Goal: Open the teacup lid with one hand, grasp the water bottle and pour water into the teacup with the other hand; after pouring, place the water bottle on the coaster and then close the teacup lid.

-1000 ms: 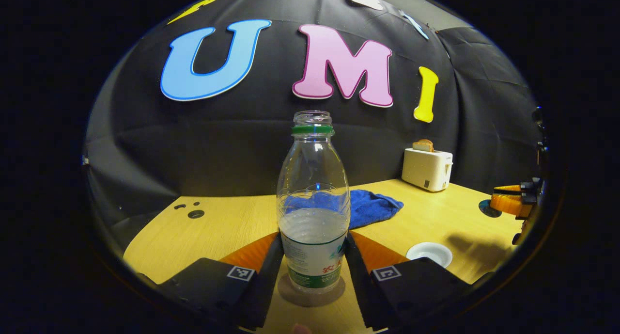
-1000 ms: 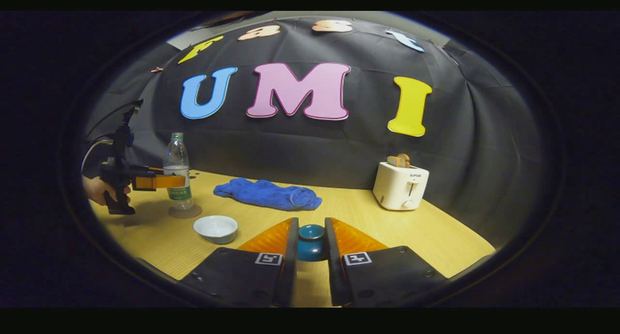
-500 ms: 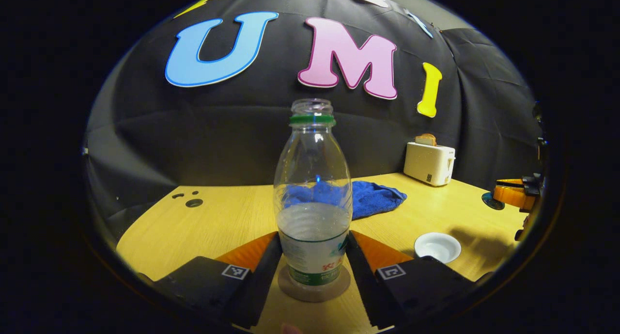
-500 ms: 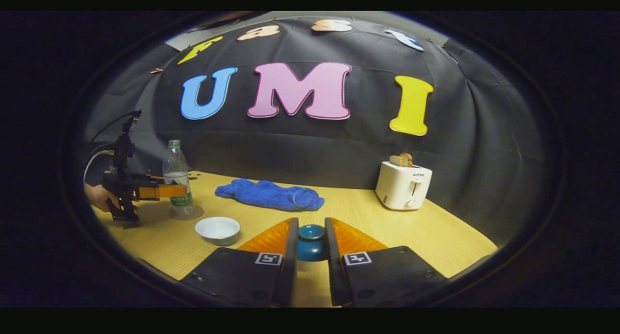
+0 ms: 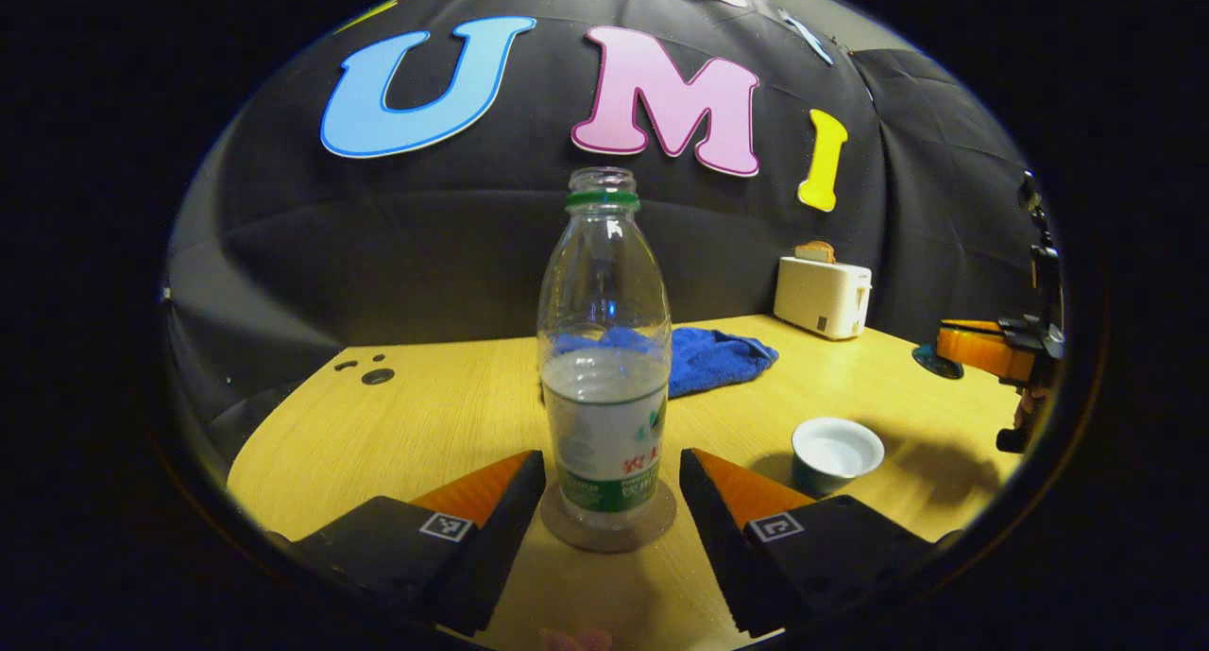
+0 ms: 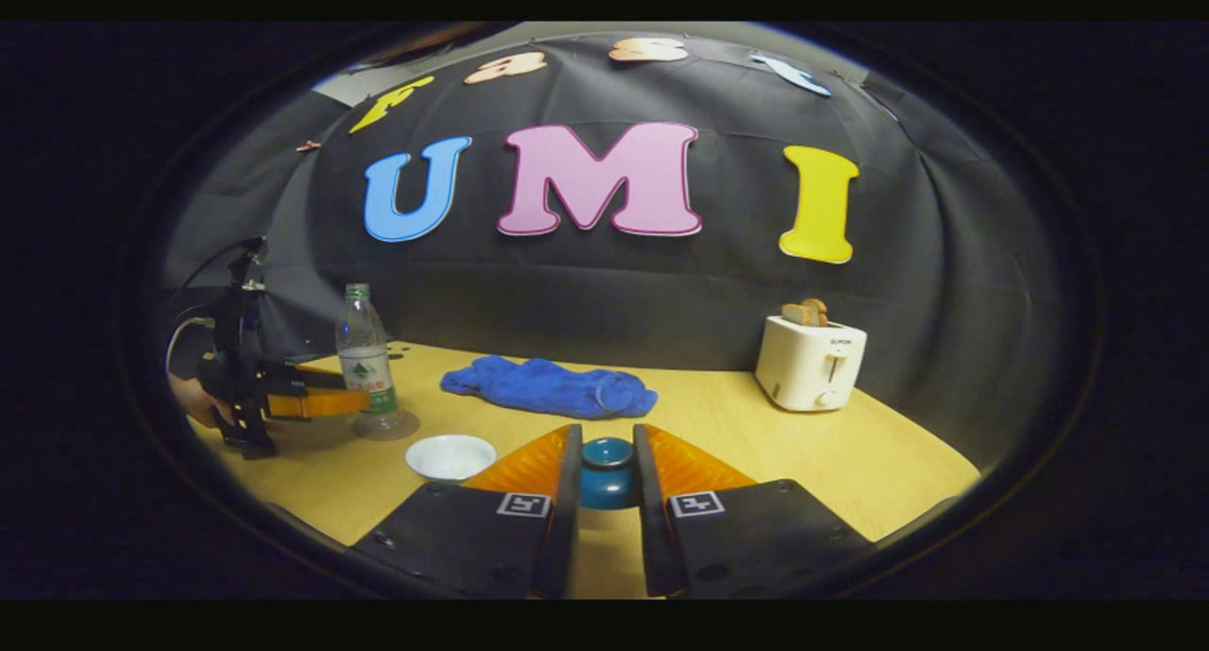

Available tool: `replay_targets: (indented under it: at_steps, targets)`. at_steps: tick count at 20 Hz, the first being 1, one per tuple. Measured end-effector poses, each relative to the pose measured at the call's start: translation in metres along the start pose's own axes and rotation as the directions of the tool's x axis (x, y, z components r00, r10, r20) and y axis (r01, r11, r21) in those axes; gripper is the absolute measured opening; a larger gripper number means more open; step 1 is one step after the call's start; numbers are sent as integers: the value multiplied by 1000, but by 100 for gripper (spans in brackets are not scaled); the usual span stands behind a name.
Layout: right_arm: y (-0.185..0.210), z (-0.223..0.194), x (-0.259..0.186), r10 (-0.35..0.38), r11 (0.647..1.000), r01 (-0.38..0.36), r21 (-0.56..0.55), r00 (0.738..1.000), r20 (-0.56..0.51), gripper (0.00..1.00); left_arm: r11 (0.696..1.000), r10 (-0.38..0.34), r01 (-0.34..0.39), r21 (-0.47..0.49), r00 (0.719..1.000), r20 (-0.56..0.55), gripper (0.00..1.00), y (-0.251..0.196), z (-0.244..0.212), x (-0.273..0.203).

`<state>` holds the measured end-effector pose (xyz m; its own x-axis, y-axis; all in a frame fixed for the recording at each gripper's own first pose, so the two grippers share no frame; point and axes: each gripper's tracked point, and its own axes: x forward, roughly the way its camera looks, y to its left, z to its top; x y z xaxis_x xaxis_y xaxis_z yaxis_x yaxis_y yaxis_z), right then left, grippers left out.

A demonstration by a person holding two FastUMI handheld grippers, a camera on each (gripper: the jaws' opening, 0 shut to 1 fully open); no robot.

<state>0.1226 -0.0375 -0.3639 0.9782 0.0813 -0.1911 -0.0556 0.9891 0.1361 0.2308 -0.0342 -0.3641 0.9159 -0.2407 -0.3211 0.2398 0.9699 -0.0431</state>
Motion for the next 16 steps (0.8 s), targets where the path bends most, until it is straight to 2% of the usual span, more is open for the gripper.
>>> replay_targets:
  at_steps: [3, 4, 5, 6, 8, 9, 11, 12, 13, 15, 16]
  targets:
    - [21, 2, 12, 40, 999, -40, 19, 999, 3, 31, 1000, 13, -13, -15, 1000, -15, 90, 4, -7, -21]
    - [29, 2, 17, 56, 998, -56, 27, 998, 4, 36, 1000, 15, -16, -16, 1000, -16, 90, 4, -9, -29]
    - [39, 2, 21, 75, 997, -75, 32, 997, 4, 36, 1000, 22, -22, -12, 1000, -17, 90, 6, -9, -37]
    - [49, -1, 26, 95, 995, -95, 31, 995, 0, 27, 999, 32, -32, -9, 999, -19, 90, 7, -10, -44]
    - [66, -7, 33, 131, 991, -131, 20, 991, -14, 27, 999, 48, -48, -6, 999, -19, 90, 4, -9, -59]
    - [74, -11, 37, 149, 989, -148, 17, 989, -22, 31, 998, 61, -61, -2, 998, -12, 90, 4, -8, -67]
    - [88, -17, 40, 178, 984, -178, 15, 983, -34, 27, 997, 78, -78, 16, 997, 8, 90, 1, -2, -79]
    - [94, -21, 42, 191, 982, -190, 13, 981, -41, 31, 996, 85, -85, 32, 996, 19, 90, -1, 0, -85]
    - [99, -23, 43, 202, 979, -201, 12, 978, -48, 27, 994, 93, -94, 47, 995, 29, 90, -3, 3, -91]
    - [108, -29, 46, 222, 975, -222, 13, 973, -63, 27, 994, 104, -105, 38, 994, 34, 90, -9, 5, -100]
    - [111, -32, 47, 229, 973, -229, 11, 971, -71, 36, 994, 107, -107, 21, 994, 35, 90, -13, 4, -102]
